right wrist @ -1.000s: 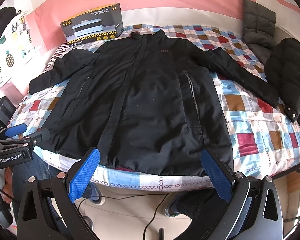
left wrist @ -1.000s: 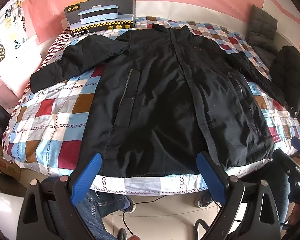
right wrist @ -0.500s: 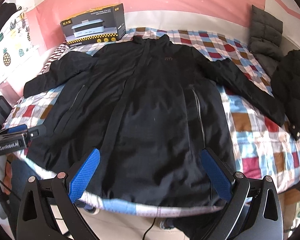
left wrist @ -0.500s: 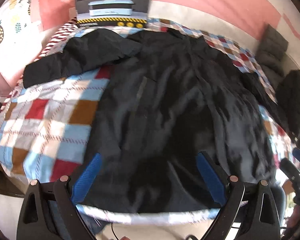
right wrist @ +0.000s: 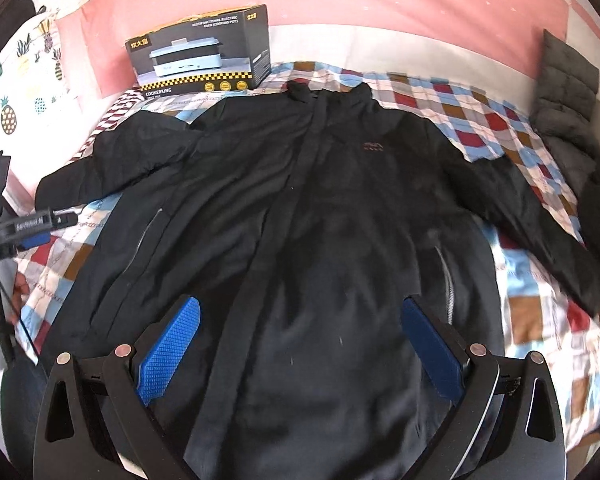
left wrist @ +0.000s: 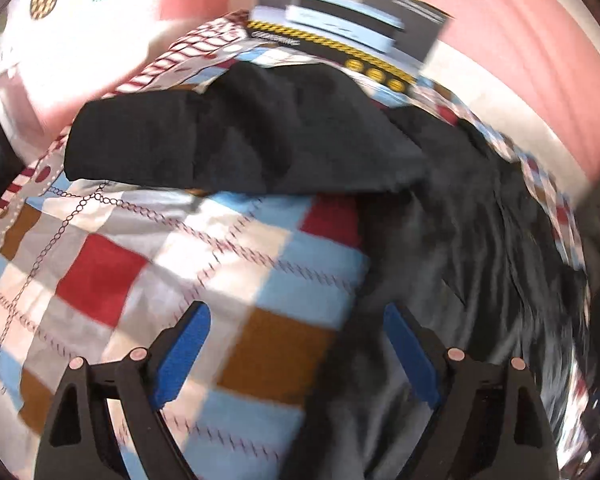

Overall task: Fold large clothes
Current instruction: 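Grasp the jacket sleeve with the left tool and fold it across the body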

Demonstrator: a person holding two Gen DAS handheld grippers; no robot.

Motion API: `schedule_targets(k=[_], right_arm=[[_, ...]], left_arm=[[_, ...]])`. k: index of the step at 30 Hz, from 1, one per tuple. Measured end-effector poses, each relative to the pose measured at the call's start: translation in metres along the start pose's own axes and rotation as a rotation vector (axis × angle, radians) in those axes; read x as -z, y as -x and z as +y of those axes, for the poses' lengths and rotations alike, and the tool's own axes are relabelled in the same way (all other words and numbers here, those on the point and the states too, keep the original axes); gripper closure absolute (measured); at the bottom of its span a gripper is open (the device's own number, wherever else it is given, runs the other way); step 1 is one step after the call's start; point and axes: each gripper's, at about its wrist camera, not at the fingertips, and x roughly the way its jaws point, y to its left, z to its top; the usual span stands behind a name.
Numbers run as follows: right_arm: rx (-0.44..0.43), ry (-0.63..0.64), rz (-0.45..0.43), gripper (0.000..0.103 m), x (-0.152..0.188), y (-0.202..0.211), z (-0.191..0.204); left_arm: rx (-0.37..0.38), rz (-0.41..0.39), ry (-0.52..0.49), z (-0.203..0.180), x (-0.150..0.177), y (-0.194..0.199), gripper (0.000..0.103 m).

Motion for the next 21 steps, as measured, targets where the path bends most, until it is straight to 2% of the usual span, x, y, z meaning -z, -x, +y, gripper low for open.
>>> schedule_targets(k=[2,4,9,17,19,21], right_arm=[[-0.023,0.007,0.010,0.003,-0.006,-0.009,0.003],[-0.031,0.022,0.019,0.010,-0.011,-0.020,0.007],[-0.023,0.015,0.062,0.010,-0.022,-0.052,0.008],[0.014,-0.017,0.086,0.010,-0.033,-0.079,-0.009],[0.015,-0.024,0.086,0.010,-0.032,-0.080,-0.013],[0.017,-0.026,0.087,0.010,-0.032,-0.081,-0.016]], left_arm=[[-0.023,-0.002,0.036,0.013,-0.014,-0.013,0.017],[-0.023,-0.008,0.085,0.028,-0.028,-0.025,0.019],[-0.049,-0.047,0.212,0.066,-0.055,-0.053,0.023],[-0.060,-0.075,0.381,0.109,-0.073,-0.082,0.027],[-0.078,-0.107,0.412,0.114,-0.075,-0.083,0.036],[-0.116,-0.121,0.396,0.113,-0.080,-0.085,0.050]])
